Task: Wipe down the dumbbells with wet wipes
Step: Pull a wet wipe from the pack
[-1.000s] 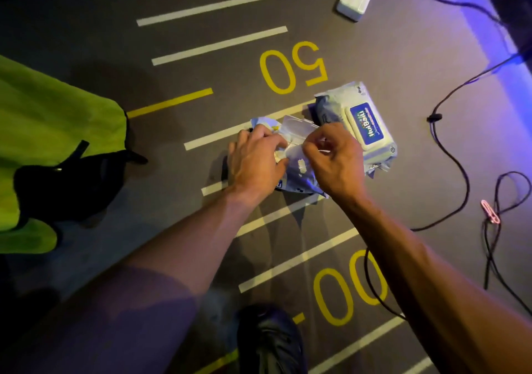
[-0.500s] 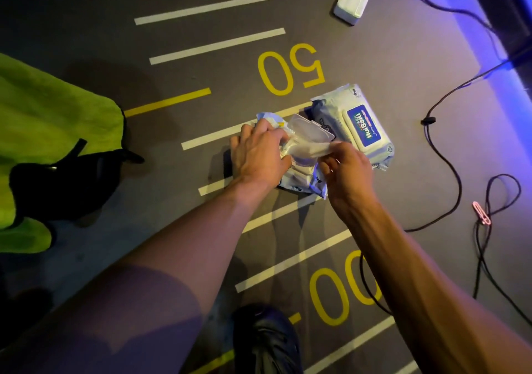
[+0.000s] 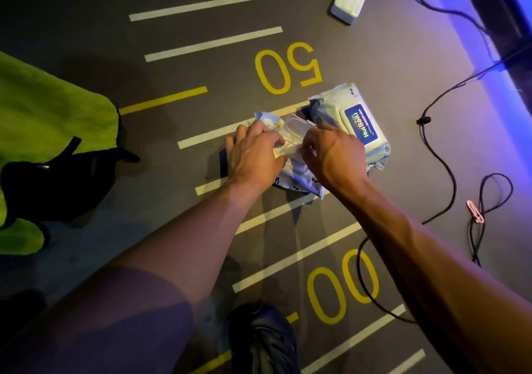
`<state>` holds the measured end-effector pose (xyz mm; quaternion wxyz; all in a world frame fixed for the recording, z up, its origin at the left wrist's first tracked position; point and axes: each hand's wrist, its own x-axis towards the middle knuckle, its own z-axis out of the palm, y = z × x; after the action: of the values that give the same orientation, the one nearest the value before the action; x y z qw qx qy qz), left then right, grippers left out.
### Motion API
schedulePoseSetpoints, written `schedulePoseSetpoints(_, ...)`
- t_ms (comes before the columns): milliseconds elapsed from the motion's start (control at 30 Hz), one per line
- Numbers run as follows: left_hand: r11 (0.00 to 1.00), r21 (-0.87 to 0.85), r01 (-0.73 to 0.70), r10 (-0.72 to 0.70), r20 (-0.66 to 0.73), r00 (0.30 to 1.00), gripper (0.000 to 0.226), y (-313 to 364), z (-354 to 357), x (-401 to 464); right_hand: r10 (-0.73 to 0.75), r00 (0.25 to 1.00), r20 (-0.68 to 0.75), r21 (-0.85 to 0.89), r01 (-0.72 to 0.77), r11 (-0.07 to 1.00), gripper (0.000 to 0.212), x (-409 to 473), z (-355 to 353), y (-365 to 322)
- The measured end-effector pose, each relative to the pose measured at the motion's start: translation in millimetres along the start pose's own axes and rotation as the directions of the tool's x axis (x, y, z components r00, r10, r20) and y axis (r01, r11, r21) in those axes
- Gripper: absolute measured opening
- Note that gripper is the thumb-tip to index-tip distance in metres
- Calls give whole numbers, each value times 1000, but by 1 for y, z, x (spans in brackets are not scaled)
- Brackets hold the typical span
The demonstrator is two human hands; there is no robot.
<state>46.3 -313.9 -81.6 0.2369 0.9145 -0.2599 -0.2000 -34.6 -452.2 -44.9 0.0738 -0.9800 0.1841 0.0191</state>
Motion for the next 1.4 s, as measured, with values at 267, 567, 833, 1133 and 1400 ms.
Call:
schedulePoseSetpoints(267, 1000, -6, -10, 9, -27, 1000, 33, 0, 5, -1, 182, 983, 26, 314, -181, 932, 14, -2, -1, 11)
schedulePoseSetpoints(567, 1000, -19, -4, 3, -53, 999, 32, -1, 8, -2, -28, 999, 37, 186, 21, 982, 15, 5, 3, 2)
schedulePoseSetpoints(833, 1000, -15, 0, -1, -70, 998, 32, 3, 8, -2, 335, 940, 59, 657, -290, 696, 12, -10, 0, 6)
schedulePoseSetpoints(1133, 1000, 26, 3, -2, -52, 999, 39, 7, 9, -3, 355, 933, 55, 648, -304, 698, 18, -20, -5, 15)
schedulePoseSetpoints(1400, 999, 24, 22, -21, -27, 999, 36, 5, 9, -3, 279, 960, -17, 363, -254, 896, 19, -11, -8, 13)
